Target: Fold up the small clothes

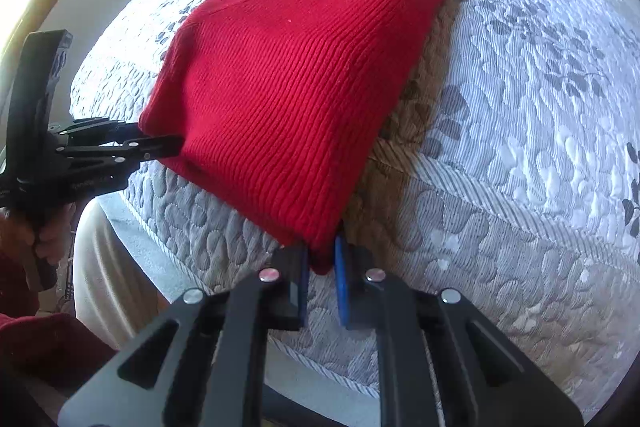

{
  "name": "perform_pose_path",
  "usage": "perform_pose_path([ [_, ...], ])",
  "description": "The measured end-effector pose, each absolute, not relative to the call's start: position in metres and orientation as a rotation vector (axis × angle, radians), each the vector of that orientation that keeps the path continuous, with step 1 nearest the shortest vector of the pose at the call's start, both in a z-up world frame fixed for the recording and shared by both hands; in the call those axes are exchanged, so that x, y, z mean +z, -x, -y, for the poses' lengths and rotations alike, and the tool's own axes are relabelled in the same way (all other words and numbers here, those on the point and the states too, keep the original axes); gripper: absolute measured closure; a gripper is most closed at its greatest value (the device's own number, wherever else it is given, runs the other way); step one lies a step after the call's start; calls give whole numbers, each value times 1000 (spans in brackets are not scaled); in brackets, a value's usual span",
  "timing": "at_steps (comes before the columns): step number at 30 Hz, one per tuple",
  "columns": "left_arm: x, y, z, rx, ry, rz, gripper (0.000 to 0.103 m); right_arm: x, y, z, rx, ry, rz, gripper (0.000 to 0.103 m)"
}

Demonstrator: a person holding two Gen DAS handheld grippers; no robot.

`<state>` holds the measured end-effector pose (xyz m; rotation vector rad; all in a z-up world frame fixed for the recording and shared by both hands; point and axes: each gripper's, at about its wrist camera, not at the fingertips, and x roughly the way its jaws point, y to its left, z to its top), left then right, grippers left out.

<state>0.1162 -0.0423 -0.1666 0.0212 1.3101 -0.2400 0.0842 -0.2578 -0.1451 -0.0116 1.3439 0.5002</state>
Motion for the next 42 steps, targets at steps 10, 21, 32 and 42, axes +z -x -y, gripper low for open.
perform_pose_path([
  [10, -173, -117, 36, -288, 5, -1309, 58, -175, -95, 266, 522, -57, -1419, 88],
  [21, -119, -183, -44, -266, 157, -1282, 42, -106, -180, 323, 558, -269, -1357, 49],
  [32, -188, -321, -27, -242, 346, -1414, 42, -167, -327, 321, 499, -418, -1466, 50],
  [42, -194, -331, -23, -171, 325, -1416, 77, -187, -351, 296, 558, -383, -1441, 99],
])
